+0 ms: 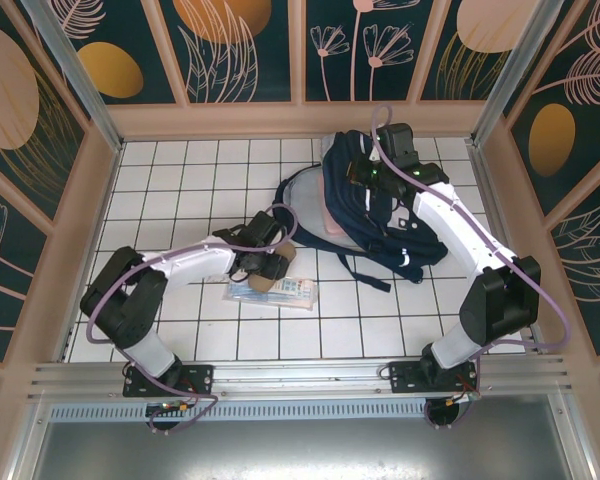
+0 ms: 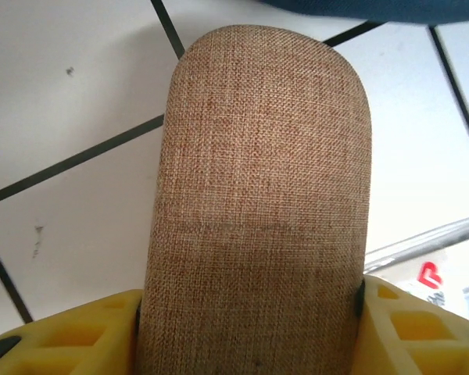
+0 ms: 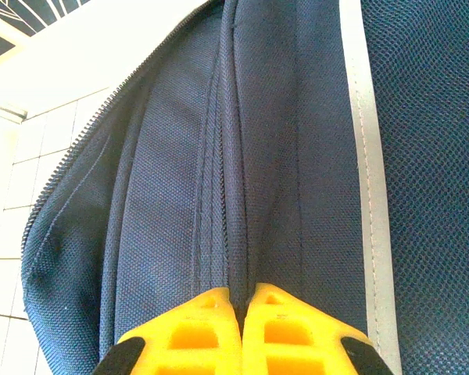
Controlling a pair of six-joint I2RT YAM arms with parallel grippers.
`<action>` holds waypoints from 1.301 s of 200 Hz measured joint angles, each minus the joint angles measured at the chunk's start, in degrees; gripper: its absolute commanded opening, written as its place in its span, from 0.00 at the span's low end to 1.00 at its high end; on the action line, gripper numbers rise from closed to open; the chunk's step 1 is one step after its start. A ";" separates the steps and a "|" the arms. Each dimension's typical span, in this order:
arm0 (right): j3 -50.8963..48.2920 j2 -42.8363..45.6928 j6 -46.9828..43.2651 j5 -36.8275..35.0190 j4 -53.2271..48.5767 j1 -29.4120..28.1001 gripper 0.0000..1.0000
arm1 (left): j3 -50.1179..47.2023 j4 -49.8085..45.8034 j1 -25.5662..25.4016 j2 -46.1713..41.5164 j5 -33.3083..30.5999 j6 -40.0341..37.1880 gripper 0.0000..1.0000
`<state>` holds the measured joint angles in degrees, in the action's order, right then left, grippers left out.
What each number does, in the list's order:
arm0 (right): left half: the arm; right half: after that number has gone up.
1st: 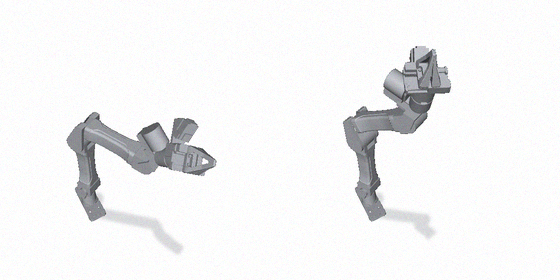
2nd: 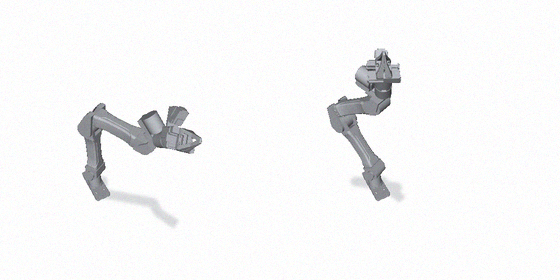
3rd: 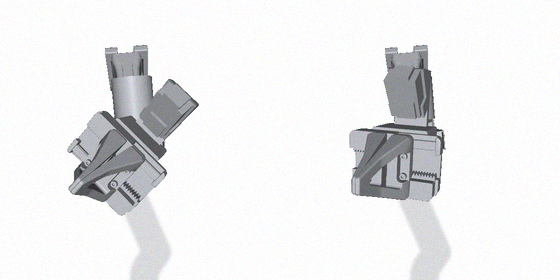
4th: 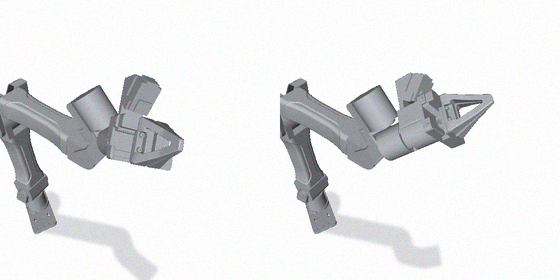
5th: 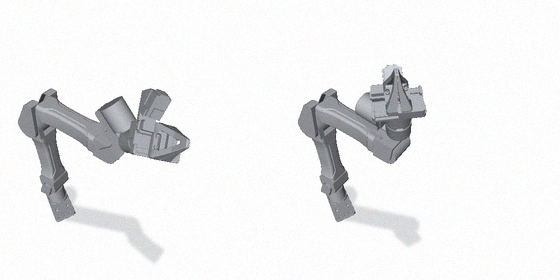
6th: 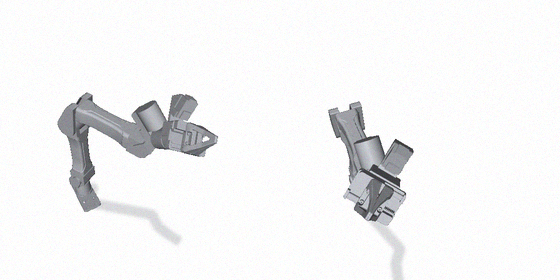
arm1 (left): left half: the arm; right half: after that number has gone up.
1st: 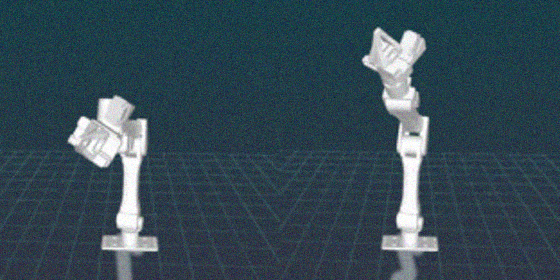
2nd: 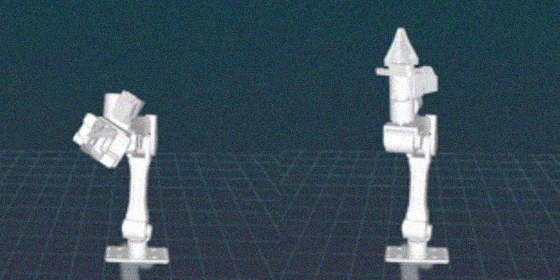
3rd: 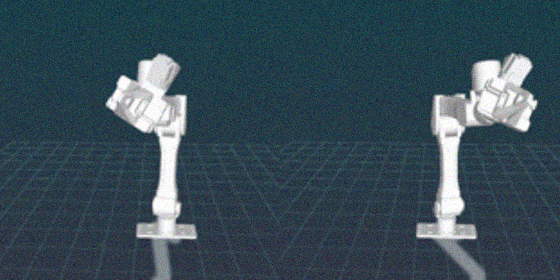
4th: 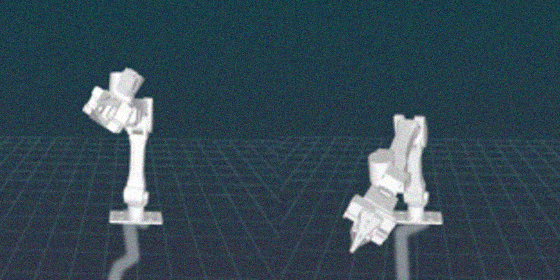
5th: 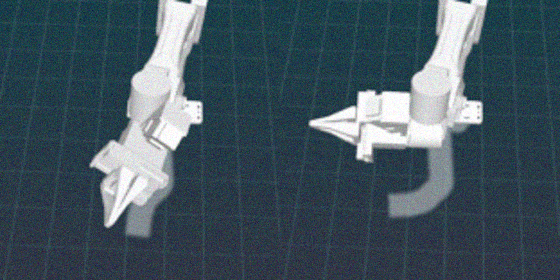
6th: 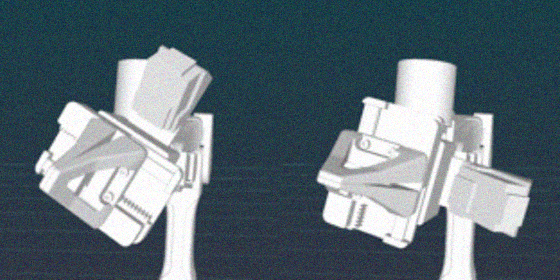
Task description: Pack books, pencil case, and school supplies into a backpack
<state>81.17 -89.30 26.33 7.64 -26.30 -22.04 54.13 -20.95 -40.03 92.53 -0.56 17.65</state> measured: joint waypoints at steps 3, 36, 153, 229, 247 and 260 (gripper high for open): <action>-0.07 0.00 0.00 0.00 0.04 0.00 0.00 | 0.04 -0.26 0.00 -0.42 0.00 0.02 0.46; -0.61 0.04 0.17 0.50 0.50 0.20 0.00 | 4.42 -2.54 0.02 -3.02 0.09 1.11 0.45; -4.52 3.54 2.16 1.07 3.04 0.94 0.00 | 25.79 9.01 5.01 17.57 4.11 25.29 0.41; -5.97 3.76 2.82 1.88 4.66 0.96 0.00 | 33.38 12.94 5.20 26.53 8.55 35.65 0.44; -5.97 3.76 2.97 1.90 4.70 0.96 0.00 | 33.38 13.38 5.25 27.47 8.72 36.89 0.44; -5.97 3.76 2.99 1.90 4.70 0.96 0.00 | 32.87 13.46 5.29 27.65 8.09 37.40 0.44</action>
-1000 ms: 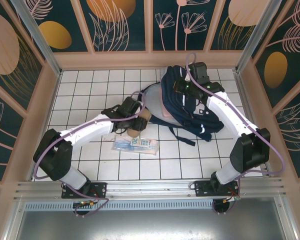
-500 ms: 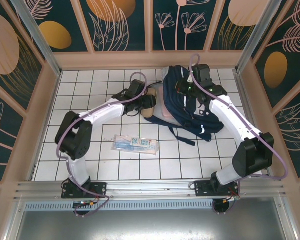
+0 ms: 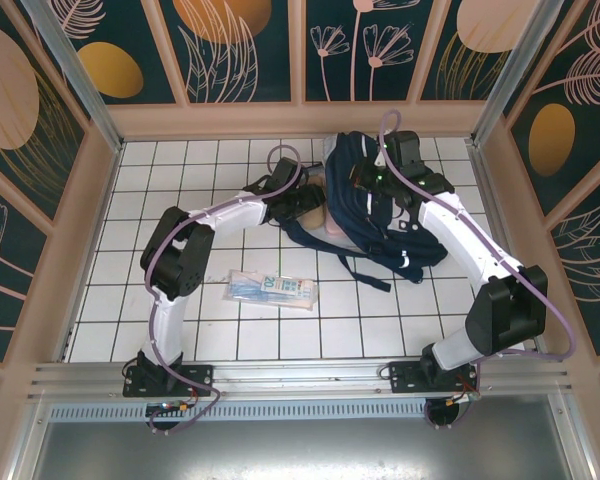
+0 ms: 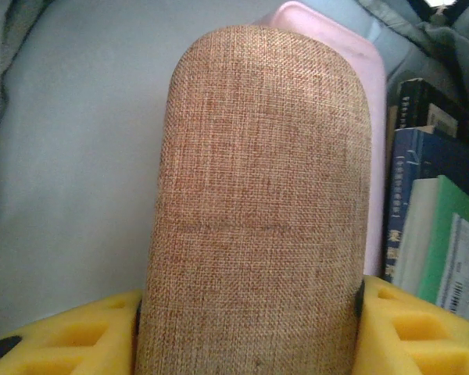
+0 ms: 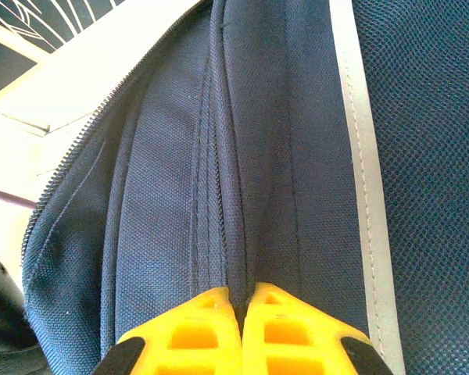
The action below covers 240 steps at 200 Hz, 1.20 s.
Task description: Pack books, pencil case, and school supplies into a backpack
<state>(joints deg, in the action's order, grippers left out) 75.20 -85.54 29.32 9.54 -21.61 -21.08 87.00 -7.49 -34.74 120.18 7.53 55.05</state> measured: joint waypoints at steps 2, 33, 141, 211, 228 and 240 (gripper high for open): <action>0.00 0.00 0.00 0.00 0.00 0.00 0.00 | -0.13 0.00 0.04 0.00 -0.13 0.00 0.44; 0.00 0.00 0.00 0.00 0.00 0.00 0.00 | -1.18 -0.52 0.42 0.00 -3.19 0.17 0.46; 0.00 0.00 0.02 0.66 0.02 0.00 0.00 | 0.33 -2.25 0.52 -1.40 -3.56 -2.12 0.92; -0.87 -0.35 0.26 -0.50 0.26 -1.66 0.33 | -9.01 -4.96 1.62 -17.18 -6.62 -4.61 0.97; -1.29 -0.66 -0.48 -2.60 0.15 -4.04 0.48 | -14.25 -5.44 2.69 -22.08 -7.98 -5.14 0.98; -1.75 -0.76 -0.57 -4.61 0.20 -6.08 0.53 | -18.18 -5.92 3.39 -25.35 -8.96 -5.40 0.98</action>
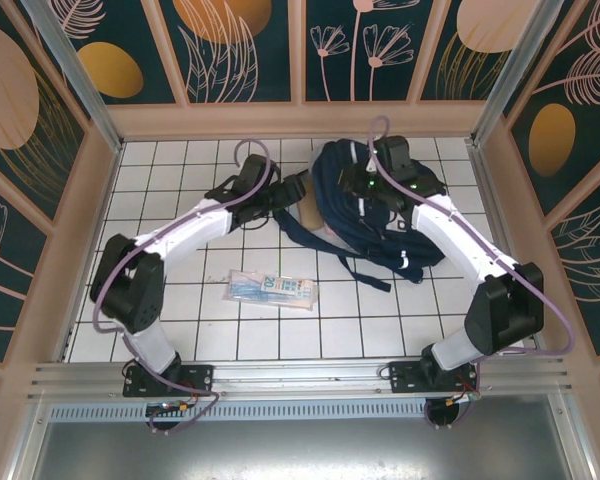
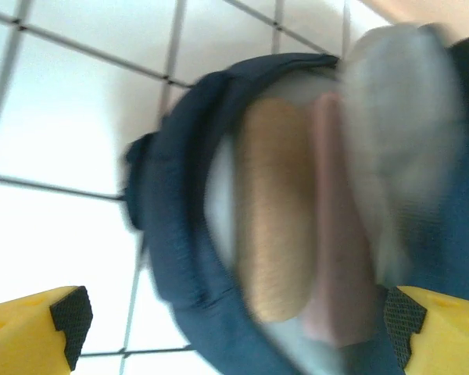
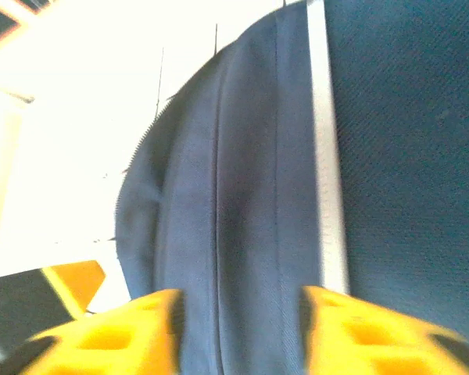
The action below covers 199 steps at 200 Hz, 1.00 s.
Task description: Pack books, pencil case, and school supplies into a backpack
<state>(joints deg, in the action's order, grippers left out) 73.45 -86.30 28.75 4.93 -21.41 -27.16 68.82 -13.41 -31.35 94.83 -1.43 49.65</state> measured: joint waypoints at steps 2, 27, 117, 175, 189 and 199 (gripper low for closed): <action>-0.11 0.00 0.00 -0.33 0.00 -0.42 0.53 | -0.70 -0.15 0.13 -0.57 -0.24 0.00 0.98; -2.01 0.00 0.17 -3.50 0.09 -4.79 0.51 | -7.72 -1.14 1.01 -5.38 -2.14 -0.11 0.99; -20.96 0.31 4.44 -0.24 3.93 -16.06 0.33 | -23.85 -2.49 1.05 -12.72 -3.82 0.13 0.98; -34.60 2.27 10.69 8.68 11.41 -16.20 0.31 | -29.81 -2.47 1.05 -17.14 -3.91 1.73 0.97; -35.85 2.27 11.76 10.21 13.31 -16.20 0.30 | -30.95 -2.45 1.05 -17.79 -3.67 2.25 0.97; -36.28 2.25 12.35 11.15 14.53 -16.24 0.29 | -31.74 -2.47 1.05 -18.45 -3.58 2.60 0.97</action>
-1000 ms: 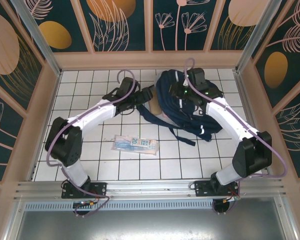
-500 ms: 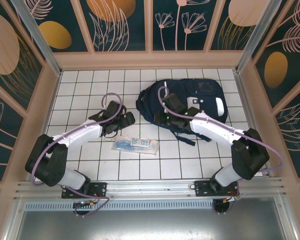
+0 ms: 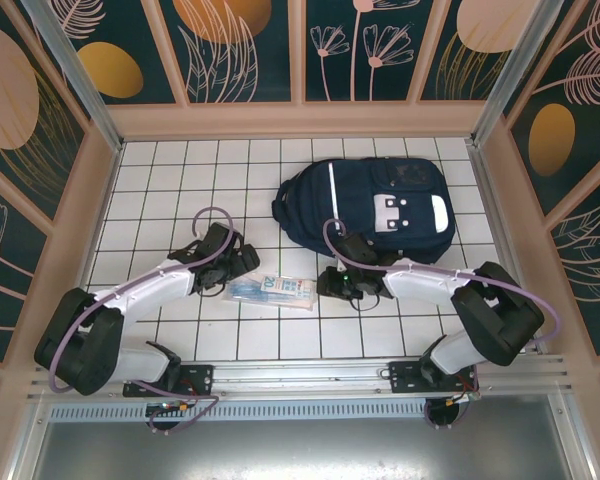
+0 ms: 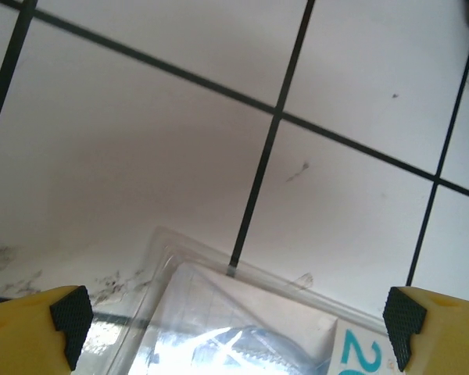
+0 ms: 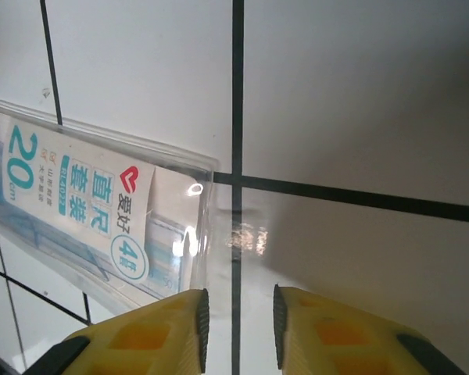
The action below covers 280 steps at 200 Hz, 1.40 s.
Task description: Pack books, pencil case, and school supplies into a backpack
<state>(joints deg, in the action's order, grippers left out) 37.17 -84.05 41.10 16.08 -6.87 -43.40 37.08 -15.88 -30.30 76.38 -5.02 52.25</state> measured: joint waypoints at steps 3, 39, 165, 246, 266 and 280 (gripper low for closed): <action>-0.09 -0.07 0.22 0.33 0.48 0.00 0.29 | -0.17 0.00 0.00 -0.17 0.02 0.15 0.97; -0.15 -2.67 1.75 2.58 5.09 -0.48 0.21 | -0.68 0.07 0.00 -1.86 0.26 1.01 0.97; 10.82 -8.17 -0.11 2.86 2.27 -1.40 0.00 | -14.58 10.64 -0.02 -17.53 10.82 19.63 0.85; 22.03 -11.45 -3.89 1.53 -0.24 0.50 0.00 | -14.71 17.49 -0.02 -17.70 13.38 24.22 0.82; 22.75 -12.79 -3.45 1.49 -0.28 1.03 0.00 | -15.10 19.91 -0.02 -17.81 13.68 26.49 0.82; 22.93 -13.60 -2.71 1.53 -0.28 1.36 0.00 | -15.54 21.14 -0.20 -18.01 13.60 27.87 0.82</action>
<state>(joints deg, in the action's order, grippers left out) 60.10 -97.65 38.39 17.61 -7.16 -42.04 21.54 5.26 -30.50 58.37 8.58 80.12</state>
